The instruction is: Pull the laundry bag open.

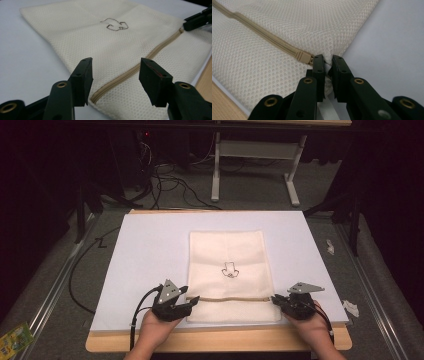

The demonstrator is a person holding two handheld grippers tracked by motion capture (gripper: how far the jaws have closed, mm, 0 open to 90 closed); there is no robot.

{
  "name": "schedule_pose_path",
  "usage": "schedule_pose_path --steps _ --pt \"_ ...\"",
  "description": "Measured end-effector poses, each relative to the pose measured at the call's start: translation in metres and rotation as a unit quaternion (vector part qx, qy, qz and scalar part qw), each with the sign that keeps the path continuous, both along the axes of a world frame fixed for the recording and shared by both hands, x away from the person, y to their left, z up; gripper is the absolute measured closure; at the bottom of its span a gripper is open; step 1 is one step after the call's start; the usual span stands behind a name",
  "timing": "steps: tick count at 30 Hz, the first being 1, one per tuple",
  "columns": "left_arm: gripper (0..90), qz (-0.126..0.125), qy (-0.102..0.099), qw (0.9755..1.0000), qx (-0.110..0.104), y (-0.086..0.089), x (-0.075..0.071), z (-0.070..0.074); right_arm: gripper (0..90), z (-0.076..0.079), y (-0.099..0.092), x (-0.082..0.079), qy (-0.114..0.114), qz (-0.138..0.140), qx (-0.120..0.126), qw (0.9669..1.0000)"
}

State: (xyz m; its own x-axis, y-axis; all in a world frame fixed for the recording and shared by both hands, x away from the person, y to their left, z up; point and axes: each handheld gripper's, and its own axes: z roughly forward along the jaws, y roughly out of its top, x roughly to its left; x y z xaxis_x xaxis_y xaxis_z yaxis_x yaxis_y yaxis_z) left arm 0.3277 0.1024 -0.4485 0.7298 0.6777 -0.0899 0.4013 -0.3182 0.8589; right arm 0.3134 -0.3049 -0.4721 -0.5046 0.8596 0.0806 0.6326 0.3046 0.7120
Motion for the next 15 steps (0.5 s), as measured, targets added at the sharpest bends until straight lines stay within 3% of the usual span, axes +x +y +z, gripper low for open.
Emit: schedule_pose_path --steps 6,8,10,15 --pt "44.6 -0.035 0.026 0.9988 -0.024 -0.023 0.002 0.000 83.3 0.006 -0.002 -0.001 -0.012 0.001 0.008 0.9999" --pt "44.7 -0.050 0.040 0.9974 -0.033 -0.035 0.004 -0.002 83.3 0.008 -0.002 -0.001 -0.014 0.003 0.011 0.9998" --pt "45.5 -0.079 0.063 0.9940 -0.041 -0.052 0.005 -0.005 83.3 0.010 -0.003 0.000 -0.019 0.005 0.015 0.9997" --pt "48.1 -0.107 0.063 0.9920 -0.025 -0.088 -0.001 -0.008 83.4 0.011 -0.005 0.005 -0.025 0.011 0.022 0.9994"
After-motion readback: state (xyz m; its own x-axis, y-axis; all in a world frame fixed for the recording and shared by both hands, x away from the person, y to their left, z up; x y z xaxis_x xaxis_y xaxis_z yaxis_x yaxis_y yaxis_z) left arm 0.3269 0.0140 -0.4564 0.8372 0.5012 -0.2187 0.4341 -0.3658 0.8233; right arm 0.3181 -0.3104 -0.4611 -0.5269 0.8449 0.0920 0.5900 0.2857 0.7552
